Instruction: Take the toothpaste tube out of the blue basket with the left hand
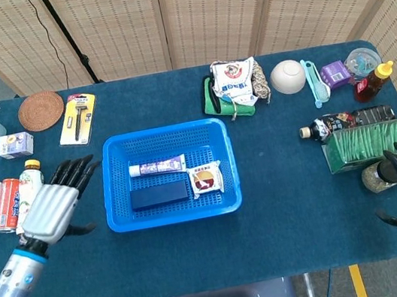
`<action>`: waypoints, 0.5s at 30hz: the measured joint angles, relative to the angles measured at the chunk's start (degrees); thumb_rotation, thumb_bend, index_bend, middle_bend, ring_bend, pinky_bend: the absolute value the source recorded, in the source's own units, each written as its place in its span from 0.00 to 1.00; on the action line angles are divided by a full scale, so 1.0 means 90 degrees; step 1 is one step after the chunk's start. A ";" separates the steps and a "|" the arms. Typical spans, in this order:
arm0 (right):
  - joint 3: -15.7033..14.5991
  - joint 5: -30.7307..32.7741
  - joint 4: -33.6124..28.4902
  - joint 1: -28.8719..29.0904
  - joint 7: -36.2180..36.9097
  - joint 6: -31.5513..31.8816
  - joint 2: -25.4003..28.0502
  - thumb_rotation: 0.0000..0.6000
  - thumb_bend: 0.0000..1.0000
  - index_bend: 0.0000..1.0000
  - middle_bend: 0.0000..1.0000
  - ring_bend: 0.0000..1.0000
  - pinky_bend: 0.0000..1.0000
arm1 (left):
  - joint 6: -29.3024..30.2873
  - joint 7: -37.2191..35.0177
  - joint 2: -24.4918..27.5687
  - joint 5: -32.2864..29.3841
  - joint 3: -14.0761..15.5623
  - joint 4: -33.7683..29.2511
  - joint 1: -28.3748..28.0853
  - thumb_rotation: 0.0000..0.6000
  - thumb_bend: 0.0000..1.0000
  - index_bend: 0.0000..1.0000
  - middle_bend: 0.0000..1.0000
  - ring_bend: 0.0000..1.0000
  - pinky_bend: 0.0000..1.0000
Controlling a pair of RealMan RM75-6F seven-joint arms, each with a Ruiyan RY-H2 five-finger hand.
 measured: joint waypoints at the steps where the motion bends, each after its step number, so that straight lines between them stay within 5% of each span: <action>1: 0.0013 0.0043 0.0016 0.0021 0.0012 -0.0040 -0.0003 1.00 0.00 0.00 0.00 0.00 0.00 | -0.0062 0.0249 -0.0063 -0.0313 -0.0057 -0.0023 -0.0194 1.00 0.00 0.00 0.00 0.00 0.00; 9: 0.0085 0.0311 0.0067 0.0121 0.0010 -0.0237 -0.0026 1.00 0.00 0.00 0.00 0.00 0.00 | -0.0260 0.2220 -0.0975 -0.2686 -0.0269 0.0131 -0.1875 1.00 0.00 0.00 0.00 0.00 0.00; 15: 0.0124 0.0448 0.0070 0.0156 -0.0015 -0.0296 -0.0041 1.00 0.00 0.00 0.00 0.00 0.00 | 0.0064 0.2951 -0.1804 -0.3601 -0.0208 0.0572 -0.2698 1.00 0.00 0.01 0.00 0.00 0.00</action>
